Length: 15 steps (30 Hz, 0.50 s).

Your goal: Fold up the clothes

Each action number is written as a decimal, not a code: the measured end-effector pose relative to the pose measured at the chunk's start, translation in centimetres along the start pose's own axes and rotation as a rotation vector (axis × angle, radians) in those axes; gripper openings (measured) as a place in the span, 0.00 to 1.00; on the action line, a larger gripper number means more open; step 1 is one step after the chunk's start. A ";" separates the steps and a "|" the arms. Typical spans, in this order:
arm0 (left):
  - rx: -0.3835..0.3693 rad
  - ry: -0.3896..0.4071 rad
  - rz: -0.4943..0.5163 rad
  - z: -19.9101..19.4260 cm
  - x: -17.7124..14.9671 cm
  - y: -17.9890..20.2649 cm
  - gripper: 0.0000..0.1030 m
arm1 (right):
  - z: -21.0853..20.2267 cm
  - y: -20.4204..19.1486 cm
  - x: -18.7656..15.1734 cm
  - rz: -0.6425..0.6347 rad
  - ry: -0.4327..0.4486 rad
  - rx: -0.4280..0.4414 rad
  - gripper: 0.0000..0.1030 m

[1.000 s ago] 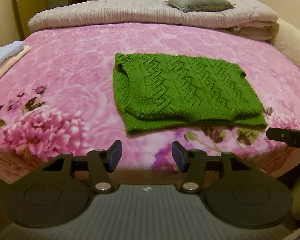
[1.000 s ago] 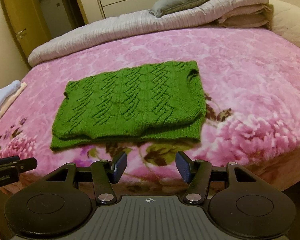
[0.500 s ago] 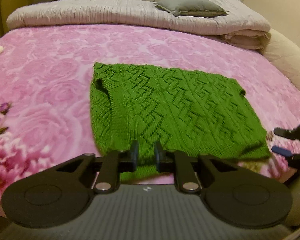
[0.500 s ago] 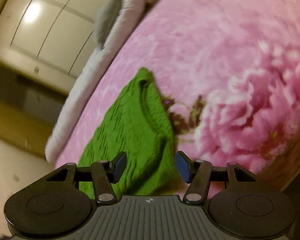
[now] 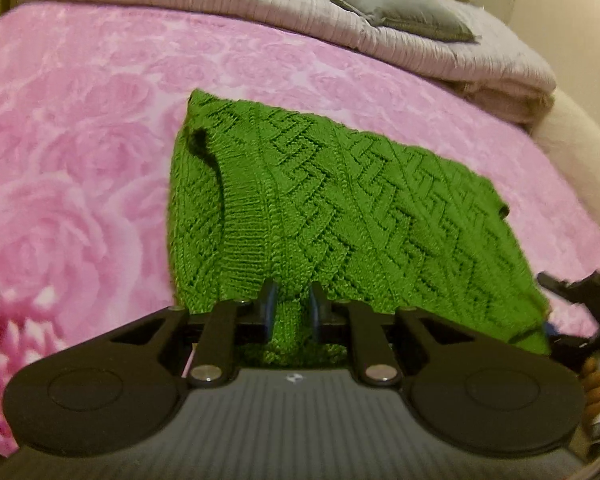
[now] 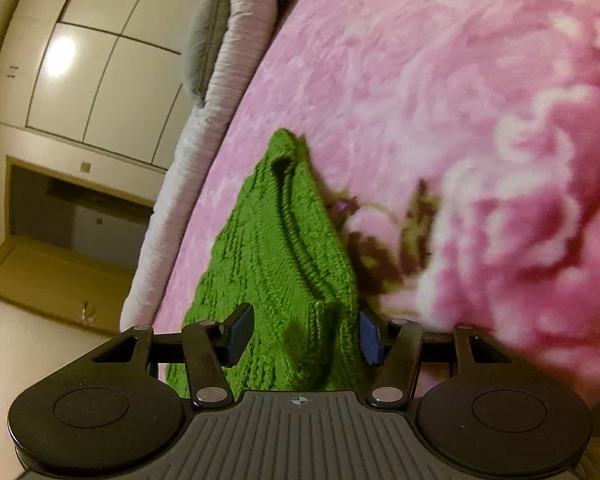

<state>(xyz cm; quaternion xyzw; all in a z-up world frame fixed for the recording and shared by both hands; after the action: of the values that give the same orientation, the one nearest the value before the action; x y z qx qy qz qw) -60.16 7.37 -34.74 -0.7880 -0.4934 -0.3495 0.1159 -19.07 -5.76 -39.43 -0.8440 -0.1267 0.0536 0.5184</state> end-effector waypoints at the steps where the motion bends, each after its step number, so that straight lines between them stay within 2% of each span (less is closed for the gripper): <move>1: -0.013 0.001 -0.020 -0.1 0.0 -0.3 0.13 | 0.2 -0.1 -0.1 -0.009 -0.002 0.005 0.56; 3: -0.028 0.001 -0.039 -0.3 0.0 -0.6 0.12 | 0.4 -0.3 -0.4 -0.024 -0.013 0.013 0.56; 10: -0.030 0.025 0.015 -0.9 0.1 -0.2 0.13 | 0.1 0.4 -0.9 0.005 -0.063 0.050 0.52; 13: -0.037 0.015 0.017 -0.3 -0.1 -0.3 0.13 | 0.6 0.6 -0.7 0.016 -0.049 0.017 0.43; 15: -0.017 0.002 0.038 0.2 -0.4 -0.3 0.12 | 1.0 0.4 -0.8 0.007 -0.046 -0.018 0.33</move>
<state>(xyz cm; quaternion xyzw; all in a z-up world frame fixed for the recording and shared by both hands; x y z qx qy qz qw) -60.43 7.34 -35.24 -0.7978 -0.4754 -0.3522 0.1162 -19.98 -5.34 -40.27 -0.8475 -0.1360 0.0734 0.5077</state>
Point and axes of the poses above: each gripper's, at about its wrist camera, not at the fingertips, and z roughly the way its jaws point, y to its right, x to its top, the point moved 3 cm from there along z, roughly the way its jaws point, and after that the axes turned 14 degrees about z, right-handed, at the moved point
